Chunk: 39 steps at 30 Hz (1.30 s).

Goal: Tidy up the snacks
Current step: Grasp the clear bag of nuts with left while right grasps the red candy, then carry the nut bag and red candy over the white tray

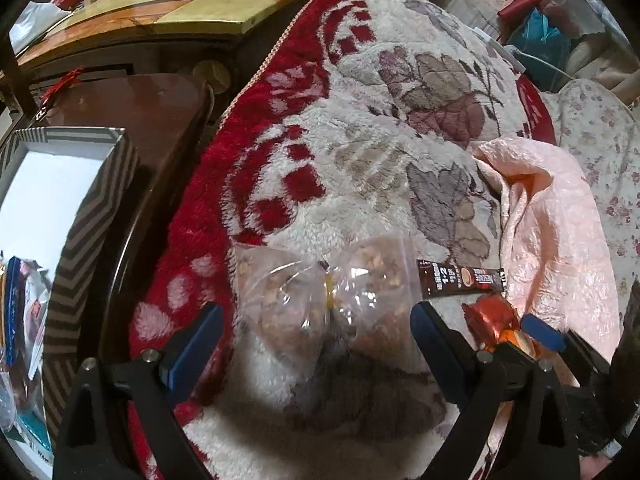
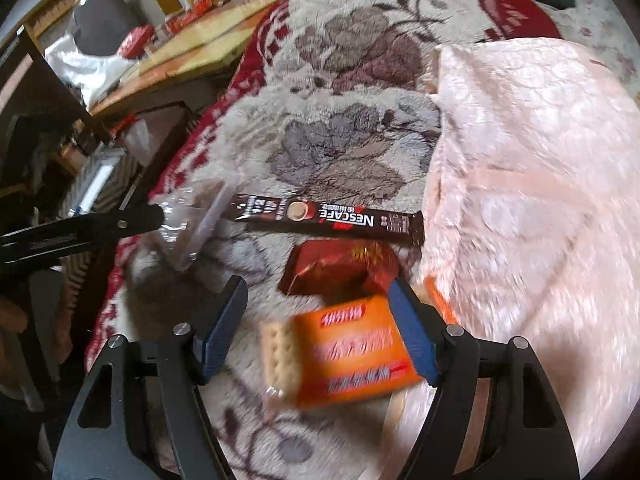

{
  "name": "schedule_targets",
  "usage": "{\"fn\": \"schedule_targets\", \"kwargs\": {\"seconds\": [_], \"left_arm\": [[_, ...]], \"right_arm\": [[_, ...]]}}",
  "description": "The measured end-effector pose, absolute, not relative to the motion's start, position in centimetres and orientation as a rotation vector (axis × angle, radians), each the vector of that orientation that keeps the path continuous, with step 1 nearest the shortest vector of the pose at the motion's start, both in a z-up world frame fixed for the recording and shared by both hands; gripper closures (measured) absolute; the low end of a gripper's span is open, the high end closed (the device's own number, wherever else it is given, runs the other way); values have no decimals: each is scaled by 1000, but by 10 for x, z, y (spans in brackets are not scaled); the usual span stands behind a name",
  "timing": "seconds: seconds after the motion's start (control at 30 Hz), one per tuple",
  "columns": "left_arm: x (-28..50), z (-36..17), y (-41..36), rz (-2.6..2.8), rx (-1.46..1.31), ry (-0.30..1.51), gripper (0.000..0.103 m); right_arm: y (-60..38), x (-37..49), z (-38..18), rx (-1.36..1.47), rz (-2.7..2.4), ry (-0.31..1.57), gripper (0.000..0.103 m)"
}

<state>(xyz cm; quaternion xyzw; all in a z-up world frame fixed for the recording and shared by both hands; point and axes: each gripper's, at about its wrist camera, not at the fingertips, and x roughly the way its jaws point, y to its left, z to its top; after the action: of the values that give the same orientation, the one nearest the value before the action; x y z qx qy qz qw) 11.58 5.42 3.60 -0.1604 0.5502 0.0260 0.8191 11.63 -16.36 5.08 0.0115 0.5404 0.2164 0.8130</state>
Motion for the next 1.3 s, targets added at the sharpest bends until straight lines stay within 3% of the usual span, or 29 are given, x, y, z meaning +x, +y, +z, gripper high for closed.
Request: {"fn": "schedule_targets", "kwargs": {"seconds": [0.23,0.33,0.63,0.73,1.3], "left_arm": [[128,23,45,56,-312,1210,8],[129,18,40,47,-281,1211,10],[116,19,30,-22,-234,1172,53],[111,23,33,-17,-227,1166,57],[57,61,61,8,-276,1091,59]], "right_arm": [[-154,141,28,-30,468,1196,30],[-157,139,27,-23,475,1172,43],[-152,115,36,-49,523,1131,52],[-147,104,39,-48,542,1119,53],[-132,64,64,14,584,1080,53]]}}
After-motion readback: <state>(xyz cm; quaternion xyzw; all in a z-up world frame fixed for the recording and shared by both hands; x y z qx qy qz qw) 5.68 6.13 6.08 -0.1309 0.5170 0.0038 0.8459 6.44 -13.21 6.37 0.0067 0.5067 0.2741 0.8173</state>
